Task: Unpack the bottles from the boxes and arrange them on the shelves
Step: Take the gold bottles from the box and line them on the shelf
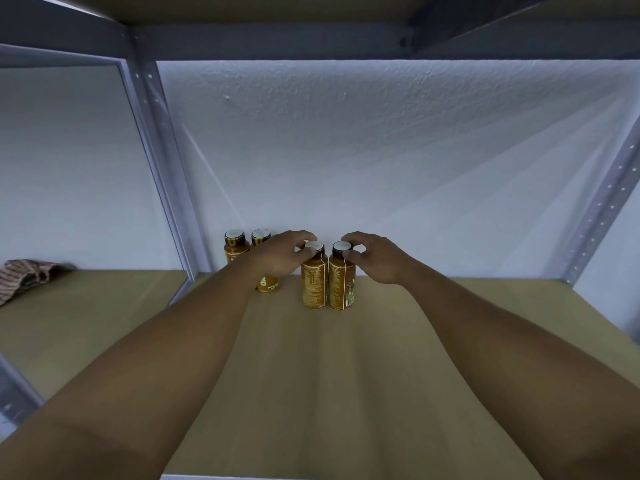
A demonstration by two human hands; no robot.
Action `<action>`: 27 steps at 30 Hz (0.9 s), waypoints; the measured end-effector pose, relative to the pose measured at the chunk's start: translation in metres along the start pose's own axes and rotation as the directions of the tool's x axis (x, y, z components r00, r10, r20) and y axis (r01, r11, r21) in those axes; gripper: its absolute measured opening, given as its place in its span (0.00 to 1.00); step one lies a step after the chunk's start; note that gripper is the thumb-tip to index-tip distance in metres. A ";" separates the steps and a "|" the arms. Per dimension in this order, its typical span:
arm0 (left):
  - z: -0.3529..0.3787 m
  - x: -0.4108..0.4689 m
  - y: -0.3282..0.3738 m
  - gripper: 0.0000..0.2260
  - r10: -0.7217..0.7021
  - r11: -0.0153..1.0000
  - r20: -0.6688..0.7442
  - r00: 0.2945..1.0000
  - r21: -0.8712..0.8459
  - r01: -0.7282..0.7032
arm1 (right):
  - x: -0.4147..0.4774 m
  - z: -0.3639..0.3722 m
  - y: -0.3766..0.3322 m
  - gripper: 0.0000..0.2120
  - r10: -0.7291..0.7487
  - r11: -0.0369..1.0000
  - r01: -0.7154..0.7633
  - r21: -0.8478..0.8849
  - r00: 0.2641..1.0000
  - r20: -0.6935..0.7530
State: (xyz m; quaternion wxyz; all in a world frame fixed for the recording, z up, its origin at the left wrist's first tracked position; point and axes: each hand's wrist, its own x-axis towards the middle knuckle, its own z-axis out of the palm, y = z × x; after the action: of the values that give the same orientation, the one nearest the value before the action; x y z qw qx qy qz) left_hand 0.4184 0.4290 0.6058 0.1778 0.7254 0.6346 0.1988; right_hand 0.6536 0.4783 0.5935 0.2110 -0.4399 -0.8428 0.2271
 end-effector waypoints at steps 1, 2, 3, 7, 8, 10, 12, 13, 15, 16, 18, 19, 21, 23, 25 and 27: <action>0.002 -0.001 0.002 0.18 -0.011 1.000 -0.027 1.000 -0.013 0.011 | 0.000 0.001 0.001 0.17 0.002 1.000 -0.002 0.000 1.000 -0.015; 0.005 -0.003 0.005 0.17 -0.025 0.999 -0.058 0.998 -0.029 0.024 | -0.001 0.002 0.001 0.16 0.008 1.000 -0.008 0.009 0.999 -0.033; 0.009 -0.003 0.006 0.17 -0.046 0.998 -0.082 0.996 -0.050 0.042 | -0.002 0.003 0.001 0.16 0.016 1.000 -0.015 0.026 0.998 -0.057; 0.022 -0.004 0.010 0.17 -0.112 0.988 -0.158 0.981 -0.123 0.093 | -0.004 0.012 0.000 0.17 0.059 0.996 -0.050 0.071 0.989 -0.134; 0.024 -0.005 0.011 0.18 -0.117 0.987 -0.163 0.980 -0.126 0.097 | -0.005 0.012 0.000 0.18 0.070 0.995 -0.059 0.085 0.988 -0.134; 0.024 -0.006 0.012 0.21 -0.117 0.986 -0.139 0.983 -0.138 0.098 | -0.006 0.011 -0.002 0.21 0.093 0.989 -0.080 0.124 0.990 -0.107; 0.022 -0.008 0.012 0.24 -0.097 0.979 -0.089 0.991 -0.187 0.079 | -0.008 0.006 -0.005 0.25 0.105 0.978 -0.094 0.186 0.993 -0.052; 0.020 -0.007 0.011 0.23 -0.088 0.974 -0.059 0.994 -0.214 0.074 | -0.008 0.004 -0.005 0.25 0.103 0.973 -0.096 0.211 0.994 -0.022; 0.016 -0.006 0.006 0.22 -0.078 0.972 0.009 0.997 -0.222 0.078 | -0.007 0.001 -0.003 0.24 0.085 0.975 -0.092 0.201 0.996 0.040; 0.014 -0.004 0.004 0.21 -0.075 0.975 0.043 0.996 -0.208 0.083 | -0.006 0.000 -0.002 0.24 0.077 0.979 -0.089 0.182 0.994 0.073; 0.010 -0.003 0.001 0.20 -0.079 0.977 0.082 0.994 -0.192 0.093 | -0.006 -0.002 -0.001 0.23 0.060 0.986 -0.075 0.147 0.992 0.109; 0.009 -0.003 0.000 0.19 -0.078 0.977 0.083 0.993 -0.193 0.093 | -0.005 -0.003 0.000 0.22 0.050 0.988 -0.065 0.138 0.993 0.111; 0.007 -0.004 0.002 0.18 -0.079 0.975 0.070 0.994 -0.201 0.091 | -0.005 -0.004 0.000 0.21 0.037 0.989 -0.052 0.141 0.994 0.107; 0.007 -0.004 0.003 0.17 -0.087 0.972 0.054 0.995 -0.216 0.097 | -0.003 -0.004 0.000 0.20 0.045 0.987 -0.059 0.149 0.994 0.096; 0.007 -0.004 0.004 0.17 -0.104 0.965 0.028 0.994 -0.237 0.107 | -0.002 -0.004 0.000 0.19 0.061 0.987 -0.072 0.145 0.995 0.073; 0.010 -0.004 0.005 0.16 -0.122 0.961 -0.025 0.992 -0.252 0.111 | -0.002 -0.001 -0.002 0.19 0.072 0.988 -0.076 0.132 0.997 0.040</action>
State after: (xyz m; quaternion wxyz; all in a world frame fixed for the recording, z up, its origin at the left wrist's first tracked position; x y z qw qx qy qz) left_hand 0.4277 0.4238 0.5993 0.2664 0.6544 0.6495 0.2809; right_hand 0.6538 0.4763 0.5954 0.2168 -0.4518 -0.8123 0.2984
